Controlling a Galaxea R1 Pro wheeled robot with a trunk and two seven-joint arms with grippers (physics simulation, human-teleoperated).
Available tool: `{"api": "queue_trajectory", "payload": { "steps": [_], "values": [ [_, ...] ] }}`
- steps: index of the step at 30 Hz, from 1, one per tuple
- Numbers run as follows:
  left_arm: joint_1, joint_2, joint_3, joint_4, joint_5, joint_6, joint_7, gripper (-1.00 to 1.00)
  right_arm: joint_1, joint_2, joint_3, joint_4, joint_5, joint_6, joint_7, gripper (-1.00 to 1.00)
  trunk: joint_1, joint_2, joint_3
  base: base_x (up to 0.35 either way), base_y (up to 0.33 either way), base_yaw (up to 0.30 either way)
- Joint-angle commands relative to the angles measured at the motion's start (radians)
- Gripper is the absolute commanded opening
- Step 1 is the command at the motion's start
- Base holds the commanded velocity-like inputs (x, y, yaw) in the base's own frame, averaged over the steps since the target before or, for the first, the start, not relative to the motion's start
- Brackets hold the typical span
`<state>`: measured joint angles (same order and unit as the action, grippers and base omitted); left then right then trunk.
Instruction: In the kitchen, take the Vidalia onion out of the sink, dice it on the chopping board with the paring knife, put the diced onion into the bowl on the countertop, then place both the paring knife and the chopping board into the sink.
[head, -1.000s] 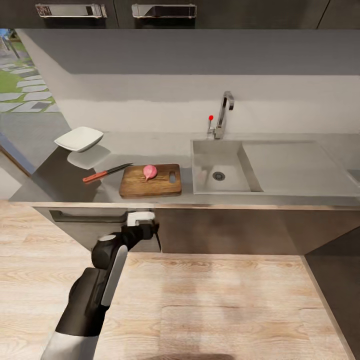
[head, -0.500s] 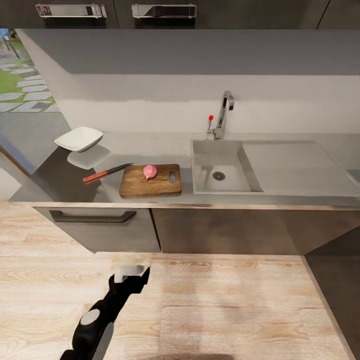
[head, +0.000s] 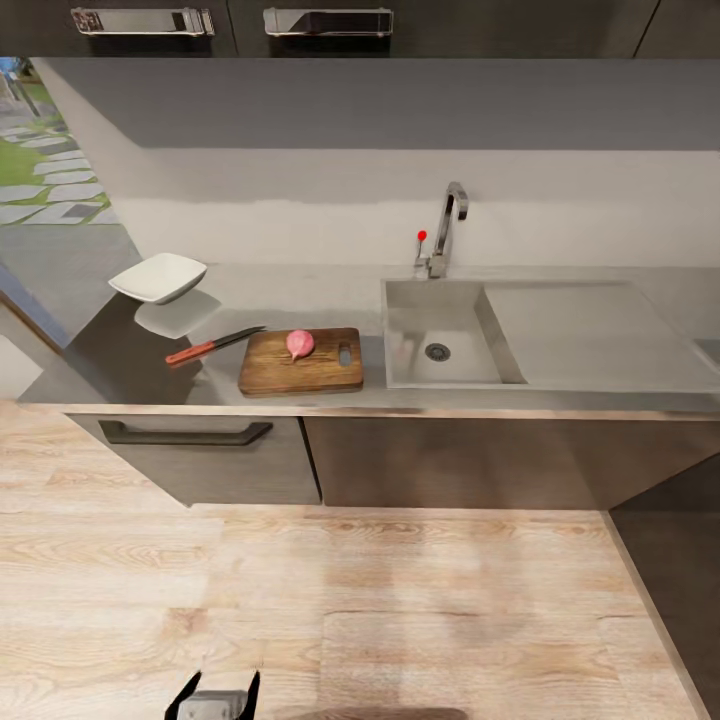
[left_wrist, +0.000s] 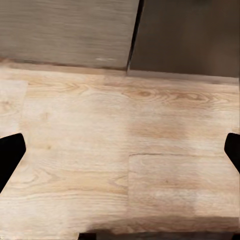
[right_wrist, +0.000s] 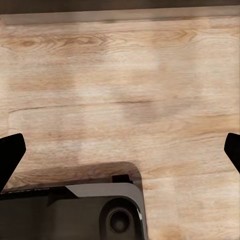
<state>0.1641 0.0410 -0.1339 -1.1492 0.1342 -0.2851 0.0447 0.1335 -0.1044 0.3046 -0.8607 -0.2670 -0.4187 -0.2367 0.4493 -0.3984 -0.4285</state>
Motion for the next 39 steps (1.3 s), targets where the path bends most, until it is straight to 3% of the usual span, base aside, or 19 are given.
{"api": "queue_trajectory", "payload": {
  "steps": [1,5,11,39],
  "values": [
    [0.002,0.002,-0.004,0.044,0.009,-0.041,0.005,1.00,0.000,-0.001,0.006,-0.001,-0.008,-0.003,-0.007,1.00,0.001,-0.002,-0.001,0.000,0.000,0.000],
    [0.004,0.004,0.000,0.141,0.008,-0.102,0.008,1.00,0.000,-0.001,0.006,-0.001,-0.008,-0.003,-0.007,1.00,0.001,-0.002,0.002,0.000,0.000,0.000],
    [0.005,0.005,0.015,0.217,0.010,-0.114,0.010,1.00,0.000,-0.001,0.006,-0.001,-0.006,-0.003,-0.007,1.00,0.001,-0.002,0.011,0.000,0.000,0.000],
    [0.005,0.005,0.019,0.275,0.010,-0.115,0.011,1.00,0.000,-0.001,0.005,-0.001,-0.006,-0.003,-0.007,1.00,0.001,-0.002,0.056,0.000,0.000,0.000]
  ]
}}
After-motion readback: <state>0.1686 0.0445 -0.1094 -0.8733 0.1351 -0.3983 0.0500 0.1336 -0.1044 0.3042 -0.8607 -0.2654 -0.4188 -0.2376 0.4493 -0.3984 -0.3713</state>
